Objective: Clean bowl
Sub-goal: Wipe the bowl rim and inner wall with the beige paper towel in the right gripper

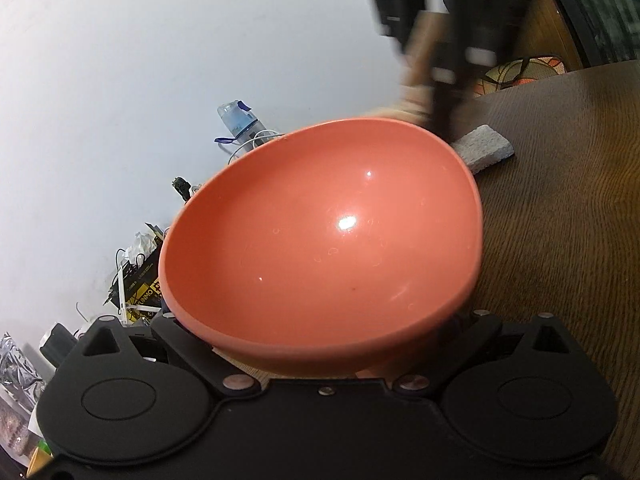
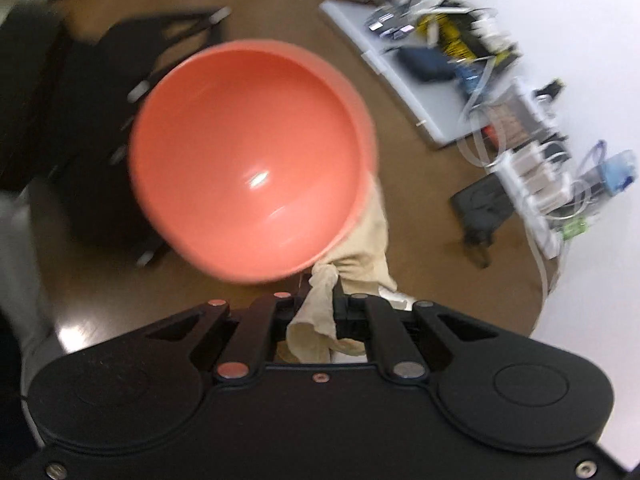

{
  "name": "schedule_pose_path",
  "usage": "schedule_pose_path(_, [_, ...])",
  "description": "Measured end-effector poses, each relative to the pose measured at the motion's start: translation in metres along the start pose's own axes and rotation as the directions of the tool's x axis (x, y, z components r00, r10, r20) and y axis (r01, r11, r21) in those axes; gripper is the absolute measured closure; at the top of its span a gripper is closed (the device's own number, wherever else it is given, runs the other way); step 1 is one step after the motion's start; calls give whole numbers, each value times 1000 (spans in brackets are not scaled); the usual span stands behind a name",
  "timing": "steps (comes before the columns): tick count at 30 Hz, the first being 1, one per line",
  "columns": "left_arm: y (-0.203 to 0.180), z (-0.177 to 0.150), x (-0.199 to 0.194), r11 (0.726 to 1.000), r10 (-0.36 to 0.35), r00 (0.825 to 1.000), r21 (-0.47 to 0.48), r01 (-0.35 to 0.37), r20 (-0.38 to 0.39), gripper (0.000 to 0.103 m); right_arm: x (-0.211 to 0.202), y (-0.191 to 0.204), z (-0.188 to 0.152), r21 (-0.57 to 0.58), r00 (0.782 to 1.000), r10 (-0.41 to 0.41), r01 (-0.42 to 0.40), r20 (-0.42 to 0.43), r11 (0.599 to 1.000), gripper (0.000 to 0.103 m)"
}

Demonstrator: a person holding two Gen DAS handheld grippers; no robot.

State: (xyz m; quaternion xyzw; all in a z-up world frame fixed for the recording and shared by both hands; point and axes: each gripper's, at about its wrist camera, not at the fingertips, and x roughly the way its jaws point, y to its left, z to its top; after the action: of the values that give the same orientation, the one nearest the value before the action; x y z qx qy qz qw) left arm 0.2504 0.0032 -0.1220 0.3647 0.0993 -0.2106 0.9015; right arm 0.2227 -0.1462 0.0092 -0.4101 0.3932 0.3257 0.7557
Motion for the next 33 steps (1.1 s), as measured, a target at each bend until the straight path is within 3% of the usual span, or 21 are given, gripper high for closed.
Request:
schedule_pose_path(6, [0, 2, 1, 1000, 3, 1000, 3, -3, 3, 5, 3, 42, 5, -70, 993, 118, -119, -26, 990, 96])
schedule_pose_path(11, [0, 3, 1, 1000, 10, 1000, 10, -10, 9, 5, -14, 44, 27, -46, 966, 251, -248, 65, 968, 96])
schedule_pose_path(14, [0, 4, 1, 1000, 13, 1000, 15, -13, 14, 5, -25, 35, 44, -21, 935, 330, -330, 132, 944, 96])
schedule_pose_path(19, [1, 5, 3, 1000, 10, 1000, 14, -11, 13, 5, -37, 27, 71, -66, 935, 292, -285, 203, 956, 96])
schedule_pose_path(25, [4, 7, 6, 1000, 7, 1000, 13, -7, 12, 5, -33, 21, 105, -154, 961, 141, -106, 239, 982, 96])
schedule_pose_path(33, [4, 12, 4, 1000, 2, 1000, 8, -2, 8, 4, -19, -1, 111, -180, 979, -55, 92, 197, 979, 96])
